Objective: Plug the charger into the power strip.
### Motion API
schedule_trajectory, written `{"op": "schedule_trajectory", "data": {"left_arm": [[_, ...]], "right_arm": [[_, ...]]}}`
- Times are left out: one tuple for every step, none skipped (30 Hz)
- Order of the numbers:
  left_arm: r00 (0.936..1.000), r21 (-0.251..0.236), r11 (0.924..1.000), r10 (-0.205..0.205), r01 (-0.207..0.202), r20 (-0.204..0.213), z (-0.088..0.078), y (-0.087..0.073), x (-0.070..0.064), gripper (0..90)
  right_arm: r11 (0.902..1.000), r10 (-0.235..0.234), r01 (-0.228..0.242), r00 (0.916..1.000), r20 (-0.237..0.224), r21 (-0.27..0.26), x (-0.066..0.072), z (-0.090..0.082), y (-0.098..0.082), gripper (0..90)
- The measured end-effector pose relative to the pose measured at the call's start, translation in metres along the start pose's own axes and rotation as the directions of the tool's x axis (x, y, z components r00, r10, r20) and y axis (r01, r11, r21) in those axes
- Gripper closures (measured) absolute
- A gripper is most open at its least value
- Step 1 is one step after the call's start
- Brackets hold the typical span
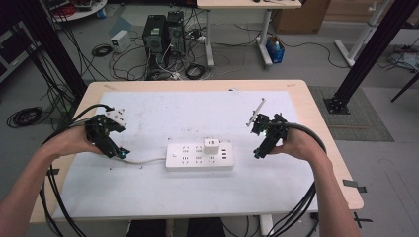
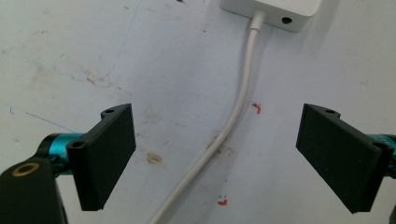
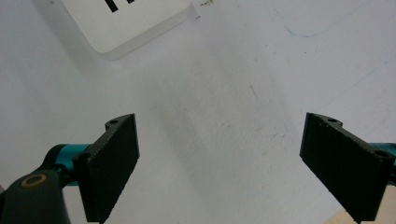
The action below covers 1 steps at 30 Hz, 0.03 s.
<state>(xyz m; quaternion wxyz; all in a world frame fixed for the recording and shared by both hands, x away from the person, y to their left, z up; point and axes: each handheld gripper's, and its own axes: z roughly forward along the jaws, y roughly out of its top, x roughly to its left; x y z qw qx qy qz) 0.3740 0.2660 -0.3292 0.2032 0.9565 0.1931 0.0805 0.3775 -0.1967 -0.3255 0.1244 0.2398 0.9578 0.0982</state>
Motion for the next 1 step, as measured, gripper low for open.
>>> {"op": "schedule_trajectory", "data": {"left_arm": [[1.0000, 0.008, 0.9999, 0.006, -0.006, -0.001, -0.0004, -0.0002, 0.0006, 12.0]], "right_arm": [[1.0000, -0.002, 0.002, 1.0000, -0.002, 0.003, 0.0003, 0.0005, 0.0000, 11.3]]}}
